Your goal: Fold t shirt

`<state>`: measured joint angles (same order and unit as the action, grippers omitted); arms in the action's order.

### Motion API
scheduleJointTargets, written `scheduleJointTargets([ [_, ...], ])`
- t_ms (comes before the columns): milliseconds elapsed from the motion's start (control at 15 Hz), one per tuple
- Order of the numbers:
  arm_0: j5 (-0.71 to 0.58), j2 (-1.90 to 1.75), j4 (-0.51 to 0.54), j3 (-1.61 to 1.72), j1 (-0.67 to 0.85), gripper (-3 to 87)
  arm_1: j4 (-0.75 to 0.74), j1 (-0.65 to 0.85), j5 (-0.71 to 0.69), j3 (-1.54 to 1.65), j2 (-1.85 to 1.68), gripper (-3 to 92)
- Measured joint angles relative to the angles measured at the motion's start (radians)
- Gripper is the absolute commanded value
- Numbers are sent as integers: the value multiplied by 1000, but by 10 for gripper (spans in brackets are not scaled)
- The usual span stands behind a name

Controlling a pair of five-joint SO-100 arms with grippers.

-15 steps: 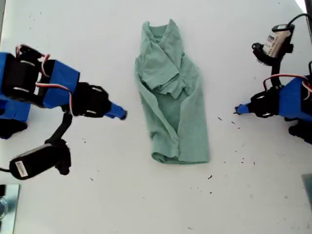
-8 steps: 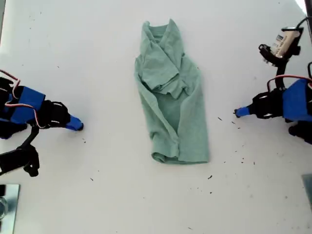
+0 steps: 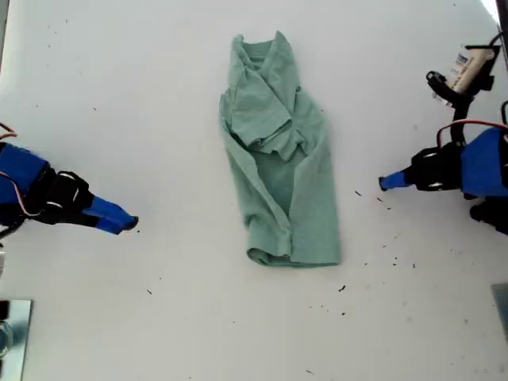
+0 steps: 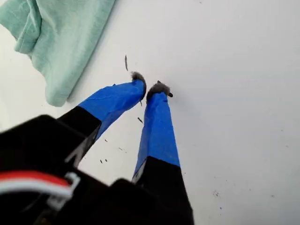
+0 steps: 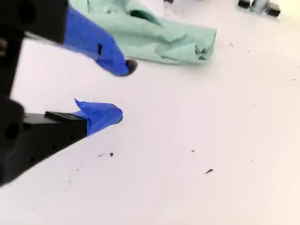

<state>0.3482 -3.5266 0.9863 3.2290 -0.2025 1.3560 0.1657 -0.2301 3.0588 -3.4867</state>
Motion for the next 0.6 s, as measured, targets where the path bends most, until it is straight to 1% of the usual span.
scheduleJointTargets([
  [67, -140, -38, 35, 2, 57, 216, 0, 9, -12, 0, 0, 47],
  [133, -328, -57, 37, 6, 120, 207, 0, 18, -43, 0, 0, 47],
  [200, -460, -63, 37, 6, 147, 207, 0, 35, -141, 0, 0, 47],
  [267, -503, -67, 37, 6, 152, 207, 0, 34, -265, 0, 0, 42],
  [333, -517, -67, 37, 6, 166, 207, 0, 34, -410, 0, 0, 42],
  [400, -520, -69, 37, 6, 172, 206, 0, 29, -511, 0, 0, 42],
  [467, -522, -69, 37, 6, 172, 206, 0, 32, -541, 0, 0, 42],
  [600, -522, -69, 37, 6, 172, 203, 0, 35, -551, 0, 0, 42],
])
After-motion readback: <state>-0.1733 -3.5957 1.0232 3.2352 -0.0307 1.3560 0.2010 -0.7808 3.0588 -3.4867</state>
